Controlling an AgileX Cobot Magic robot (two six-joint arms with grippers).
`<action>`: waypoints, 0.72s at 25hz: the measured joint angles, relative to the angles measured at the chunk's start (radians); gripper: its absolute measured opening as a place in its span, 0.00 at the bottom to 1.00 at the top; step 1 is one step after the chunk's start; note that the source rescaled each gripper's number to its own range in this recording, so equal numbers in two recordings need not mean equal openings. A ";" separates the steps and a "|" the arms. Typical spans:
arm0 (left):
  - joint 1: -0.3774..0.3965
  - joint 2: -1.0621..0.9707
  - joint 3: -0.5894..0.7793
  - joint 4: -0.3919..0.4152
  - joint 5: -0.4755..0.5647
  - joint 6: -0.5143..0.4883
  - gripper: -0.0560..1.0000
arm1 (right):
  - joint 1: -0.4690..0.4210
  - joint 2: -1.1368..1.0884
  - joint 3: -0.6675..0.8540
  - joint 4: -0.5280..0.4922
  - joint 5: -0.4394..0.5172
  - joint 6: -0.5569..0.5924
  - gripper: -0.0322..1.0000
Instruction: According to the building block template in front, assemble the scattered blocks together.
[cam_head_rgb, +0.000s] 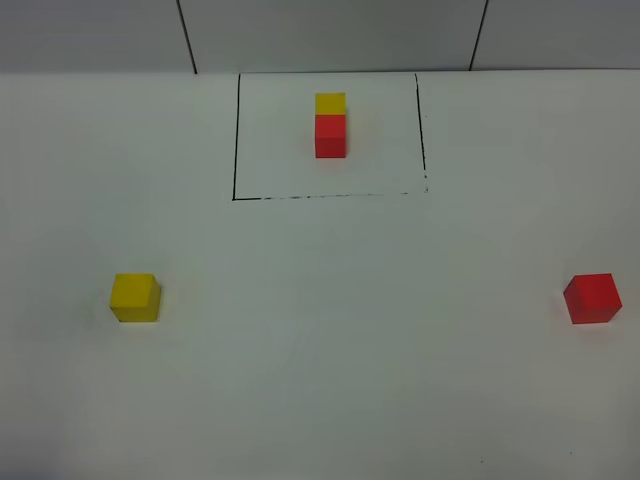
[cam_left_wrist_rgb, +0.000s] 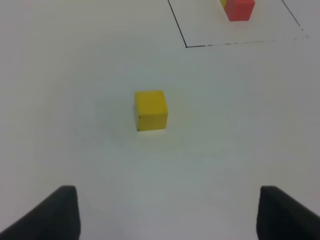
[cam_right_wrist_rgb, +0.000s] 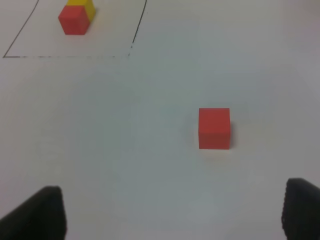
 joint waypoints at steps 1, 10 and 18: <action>0.000 0.000 0.000 0.000 0.000 0.000 0.59 | 0.000 0.000 0.000 0.000 0.000 0.000 0.79; 0.000 0.000 0.000 0.000 0.000 0.000 0.59 | 0.000 0.000 0.000 0.000 0.000 0.000 0.79; 0.000 0.012 0.000 0.005 0.000 0.000 0.66 | 0.000 0.000 0.000 0.000 0.000 0.000 0.79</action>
